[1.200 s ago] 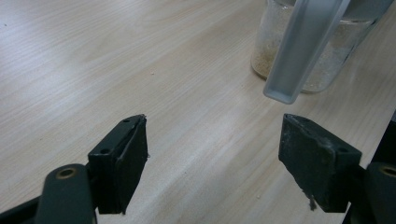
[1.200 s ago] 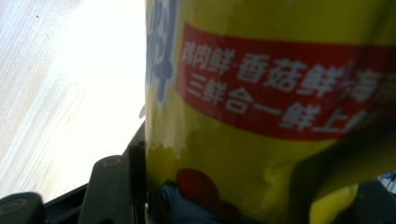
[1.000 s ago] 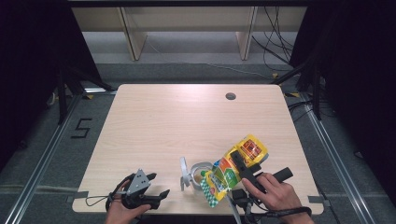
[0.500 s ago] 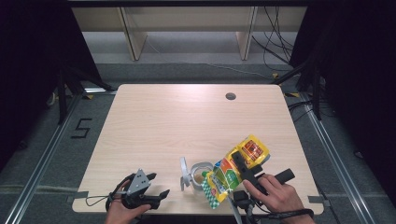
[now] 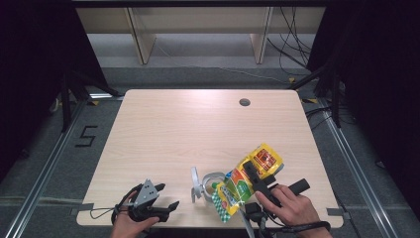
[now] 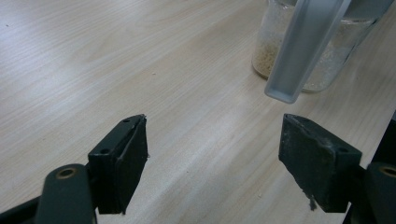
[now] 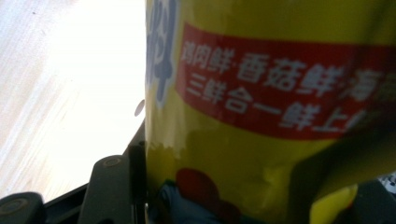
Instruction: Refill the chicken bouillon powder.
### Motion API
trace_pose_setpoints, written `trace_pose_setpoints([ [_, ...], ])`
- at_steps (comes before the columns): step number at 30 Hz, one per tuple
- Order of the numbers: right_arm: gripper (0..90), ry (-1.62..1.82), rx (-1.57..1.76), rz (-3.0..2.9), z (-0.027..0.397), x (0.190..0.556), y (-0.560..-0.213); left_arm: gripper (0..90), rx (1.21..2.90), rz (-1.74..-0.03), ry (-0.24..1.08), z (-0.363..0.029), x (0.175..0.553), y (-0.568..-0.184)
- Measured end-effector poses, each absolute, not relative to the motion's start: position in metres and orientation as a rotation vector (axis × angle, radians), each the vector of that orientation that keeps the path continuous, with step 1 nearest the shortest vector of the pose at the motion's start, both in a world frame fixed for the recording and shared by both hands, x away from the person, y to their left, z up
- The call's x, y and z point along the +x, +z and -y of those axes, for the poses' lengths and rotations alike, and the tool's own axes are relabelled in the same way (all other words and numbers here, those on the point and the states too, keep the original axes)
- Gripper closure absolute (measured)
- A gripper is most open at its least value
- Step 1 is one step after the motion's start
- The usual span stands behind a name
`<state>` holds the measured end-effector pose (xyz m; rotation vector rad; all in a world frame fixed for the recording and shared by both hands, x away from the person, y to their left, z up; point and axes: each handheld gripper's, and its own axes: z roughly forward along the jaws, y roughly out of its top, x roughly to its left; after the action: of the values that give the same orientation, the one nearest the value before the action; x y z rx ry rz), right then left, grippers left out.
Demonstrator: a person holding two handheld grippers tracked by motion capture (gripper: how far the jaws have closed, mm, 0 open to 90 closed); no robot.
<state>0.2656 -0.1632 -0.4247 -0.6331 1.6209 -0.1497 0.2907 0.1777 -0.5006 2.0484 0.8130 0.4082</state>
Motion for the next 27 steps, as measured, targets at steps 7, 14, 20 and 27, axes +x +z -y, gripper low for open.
trace_pose_setpoints([
  [7,43.5,-0.149,-0.639,-1.63,0.1616,0.2674,-0.4269,23.2,2.05,-0.791,0.404,-0.1778,0.2913,-0.4997],
  [14,43.5,-0.149,-0.623,-1.621,0.1643,0.2667,-0.424,22.6,2.058,-0.803,0.433,-0.1801,0.2925,-0.5002],
  [20,43.5,-0.152,-0.625,-1.622,0.165,0.2671,-0.4237,22.3,2.04,-0.797,0.416,-0.1791,0.2916,-0.4998],
  [27,43.5,-0.143,-0.59,-1.641,0.1694,0.267,-0.4249,22.3,2.049,-0.797,0.418,-0.1801,0.2922,-0.4998],
])
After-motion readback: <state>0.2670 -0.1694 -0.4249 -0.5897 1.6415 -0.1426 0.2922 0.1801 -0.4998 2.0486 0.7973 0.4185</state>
